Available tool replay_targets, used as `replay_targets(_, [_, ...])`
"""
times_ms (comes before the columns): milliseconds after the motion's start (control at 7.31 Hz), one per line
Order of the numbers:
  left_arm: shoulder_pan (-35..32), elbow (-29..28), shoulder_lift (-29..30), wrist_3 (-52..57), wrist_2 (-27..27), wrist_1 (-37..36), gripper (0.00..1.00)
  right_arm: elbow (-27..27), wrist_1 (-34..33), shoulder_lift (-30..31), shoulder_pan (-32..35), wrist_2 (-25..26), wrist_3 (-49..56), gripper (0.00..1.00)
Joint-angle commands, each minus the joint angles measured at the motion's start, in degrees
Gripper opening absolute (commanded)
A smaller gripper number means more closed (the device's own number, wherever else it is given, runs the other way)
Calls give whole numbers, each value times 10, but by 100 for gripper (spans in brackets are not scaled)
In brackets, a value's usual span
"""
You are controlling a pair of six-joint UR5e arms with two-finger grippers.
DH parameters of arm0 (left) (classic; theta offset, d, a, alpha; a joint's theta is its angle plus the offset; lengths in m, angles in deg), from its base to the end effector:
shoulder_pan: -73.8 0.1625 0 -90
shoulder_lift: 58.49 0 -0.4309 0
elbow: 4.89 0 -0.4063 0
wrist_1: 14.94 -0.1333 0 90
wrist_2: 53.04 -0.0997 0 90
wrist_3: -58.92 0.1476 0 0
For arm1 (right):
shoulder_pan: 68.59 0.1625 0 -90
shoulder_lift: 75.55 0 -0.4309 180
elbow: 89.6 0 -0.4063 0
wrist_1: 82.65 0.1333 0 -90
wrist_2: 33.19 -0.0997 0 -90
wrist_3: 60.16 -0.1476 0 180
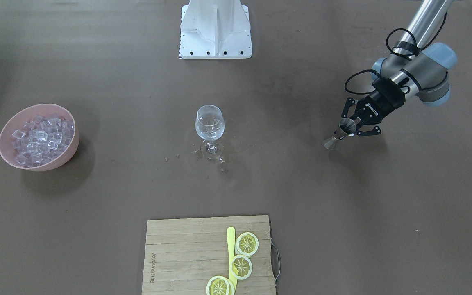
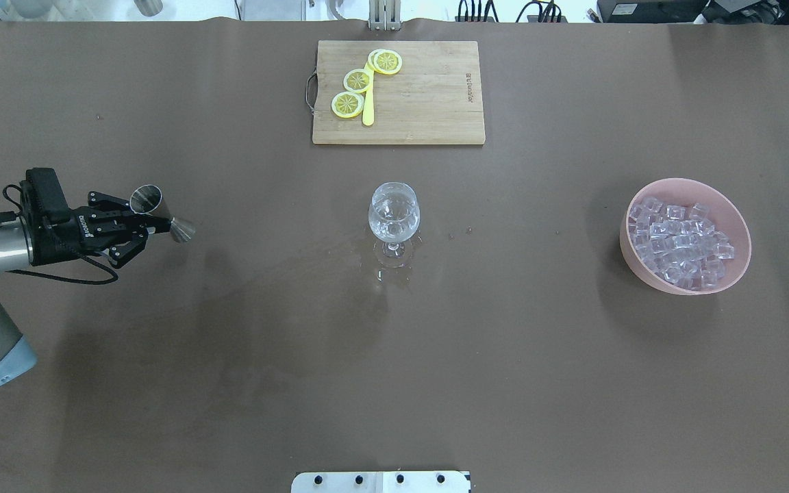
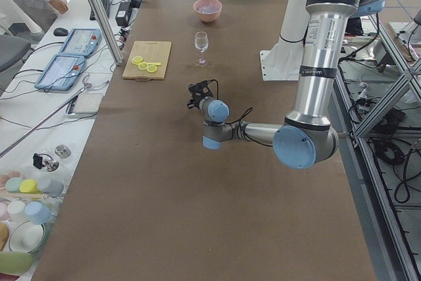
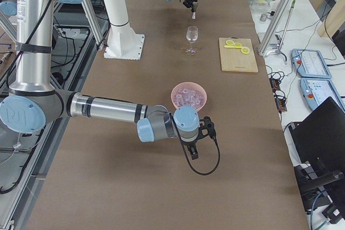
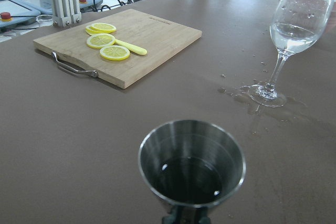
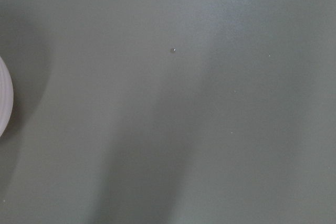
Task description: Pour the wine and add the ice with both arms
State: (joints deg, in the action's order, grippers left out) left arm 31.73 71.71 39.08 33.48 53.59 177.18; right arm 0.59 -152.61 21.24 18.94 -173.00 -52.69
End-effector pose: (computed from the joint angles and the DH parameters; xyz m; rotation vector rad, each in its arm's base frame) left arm 0.3774 -0.4633 0.5163 1.2232 1.1872 0.5375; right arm 0.0002 -0.4722 0.7065 0.2578 -0.8571 -0.2637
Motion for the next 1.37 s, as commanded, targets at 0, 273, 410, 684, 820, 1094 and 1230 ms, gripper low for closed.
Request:
replay_targets(0, [1, -6, -1, 10, -7, -5, 0, 0, 0, 2, 0, 0, 0, 100])
replay_targets(273, [1, -7, 1, 9, -2, -10, 0, 1, 0, 2, 0, 0, -1, 100])
replay_targets(410, [3, -8, 4, 10, -2, -14, 0, 1, 0, 2, 0, 0, -1, 100])
replay_targets(684, [3, -1, 15, 10, 21, -49, 0, 1, 0, 2, 0, 0, -1, 100])
replay_targets(820, [-1, 0, 20, 10, 42, -61, 0, 3, 0, 2, 1, 0, -1, 100])
replay_targets(1094, [-13, 27, 27, 11, 26, -62, 0, 6, 0, 2, 0, 1, 1, 100])
replay_targets(1230, [-13, 50, 25, 10, -11, -62, 0, 7, 1, 3, 1, 1, 1, 100])
